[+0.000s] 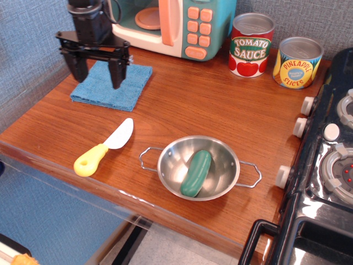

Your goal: PLACE THE KNIFE ON THE BLUE CLOTH

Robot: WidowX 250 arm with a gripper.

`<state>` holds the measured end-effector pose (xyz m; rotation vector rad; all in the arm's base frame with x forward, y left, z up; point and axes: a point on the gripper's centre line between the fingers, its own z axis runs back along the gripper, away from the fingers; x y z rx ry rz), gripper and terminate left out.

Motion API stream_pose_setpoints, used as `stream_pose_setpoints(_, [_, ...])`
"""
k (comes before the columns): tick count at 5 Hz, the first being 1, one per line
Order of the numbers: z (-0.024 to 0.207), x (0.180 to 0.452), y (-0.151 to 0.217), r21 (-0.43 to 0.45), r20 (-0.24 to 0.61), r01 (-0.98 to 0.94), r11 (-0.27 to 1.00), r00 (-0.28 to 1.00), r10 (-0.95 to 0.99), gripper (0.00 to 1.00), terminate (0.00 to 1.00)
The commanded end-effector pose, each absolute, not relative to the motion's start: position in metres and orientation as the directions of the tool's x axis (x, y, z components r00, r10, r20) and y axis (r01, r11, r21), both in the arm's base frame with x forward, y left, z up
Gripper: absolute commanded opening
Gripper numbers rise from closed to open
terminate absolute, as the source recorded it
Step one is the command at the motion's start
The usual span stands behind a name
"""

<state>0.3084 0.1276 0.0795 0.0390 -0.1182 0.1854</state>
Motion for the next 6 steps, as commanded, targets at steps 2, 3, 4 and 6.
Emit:
stream_pose_setpoints(2, [0.069,0.248,0.118,0.119,0.093,-0.09,0.989,0.992,0.079,1.0,0.0])
stream_pose_setpoints(3, [0.058,0.232,0.111,0.138,0.068,-0.05,0.989,0.997,0.041,1.0,0.0])
stream_pose_setpoints(4, [0.051,0.217,0.102,0.139,0.055,0.007,0.99,0.998,-0.015,1.0,0.0])
stream_pose_setpoints(6, [0.042,0.209,0.101,0.147,0.045,0.007,0.989,0.999,-0.014,1.0,0.0])
